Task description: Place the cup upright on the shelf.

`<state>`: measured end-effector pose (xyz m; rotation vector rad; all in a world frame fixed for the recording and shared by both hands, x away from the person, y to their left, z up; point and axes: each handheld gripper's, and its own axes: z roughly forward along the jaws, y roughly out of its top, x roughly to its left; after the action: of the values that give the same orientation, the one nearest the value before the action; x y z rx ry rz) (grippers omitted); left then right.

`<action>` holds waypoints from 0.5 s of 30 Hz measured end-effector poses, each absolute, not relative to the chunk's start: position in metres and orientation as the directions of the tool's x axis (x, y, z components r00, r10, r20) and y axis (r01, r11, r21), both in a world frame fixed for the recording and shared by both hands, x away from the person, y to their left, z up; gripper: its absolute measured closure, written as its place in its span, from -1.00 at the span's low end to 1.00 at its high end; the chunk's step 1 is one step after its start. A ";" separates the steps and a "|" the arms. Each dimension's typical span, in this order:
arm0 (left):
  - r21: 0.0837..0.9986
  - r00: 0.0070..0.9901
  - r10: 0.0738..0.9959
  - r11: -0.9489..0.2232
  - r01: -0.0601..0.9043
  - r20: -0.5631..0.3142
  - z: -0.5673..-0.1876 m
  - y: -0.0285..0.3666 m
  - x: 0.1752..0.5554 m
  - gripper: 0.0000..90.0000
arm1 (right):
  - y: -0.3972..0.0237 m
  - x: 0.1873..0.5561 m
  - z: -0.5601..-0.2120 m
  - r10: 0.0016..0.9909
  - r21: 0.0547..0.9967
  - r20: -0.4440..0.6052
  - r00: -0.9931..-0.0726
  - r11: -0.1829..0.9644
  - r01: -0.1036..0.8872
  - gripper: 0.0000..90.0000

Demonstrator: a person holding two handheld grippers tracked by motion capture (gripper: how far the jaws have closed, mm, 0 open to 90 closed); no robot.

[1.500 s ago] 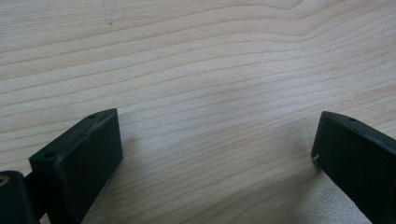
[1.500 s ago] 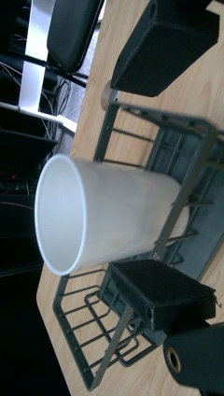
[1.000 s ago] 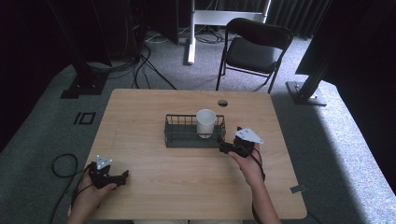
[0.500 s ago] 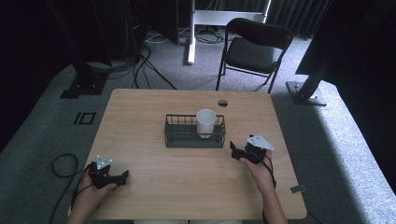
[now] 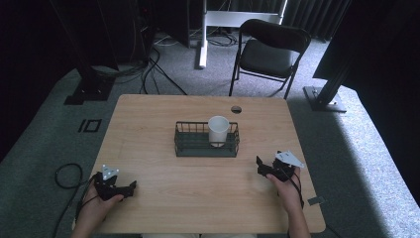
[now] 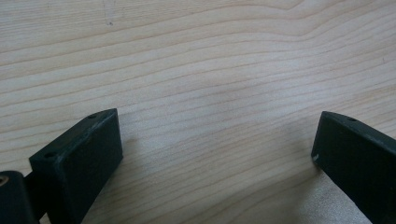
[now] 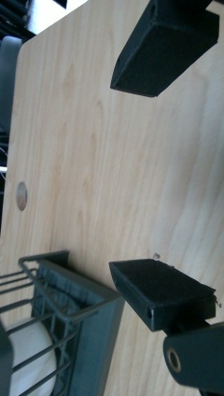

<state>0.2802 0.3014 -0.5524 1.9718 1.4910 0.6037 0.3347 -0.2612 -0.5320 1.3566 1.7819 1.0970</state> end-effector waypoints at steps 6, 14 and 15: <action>0.689 0.270 0.963 -0.200 0.696 0.007 -0.552 0.301 0.280 -0.95 | -0.275 0.326 -0.542 0.971 0.876 0.010 -0.238 0.107 0.471 -0.75; 0.690 0.270 0.963 -0.200 0.696 0.007 -0.552 0.301 0.280 -0.95 | -0.292 0.318 -0.549 0.977 0.844 -0.007 -0.214 0.121 0.523 -0.75; 0.690 0.270 0.963 -0.200 0.696 0.007 -0.552 0.301 0.280 -0.95 | -0.294 0.317 -0.549 0.977 0.840 -0.008 -0.214 0.122 0.528 -0.75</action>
<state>0.2802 0.3014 -0.5524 1.9718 1.4909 0.6037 0.3175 -0.2942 -0.5493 1.4557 1.8164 0.9821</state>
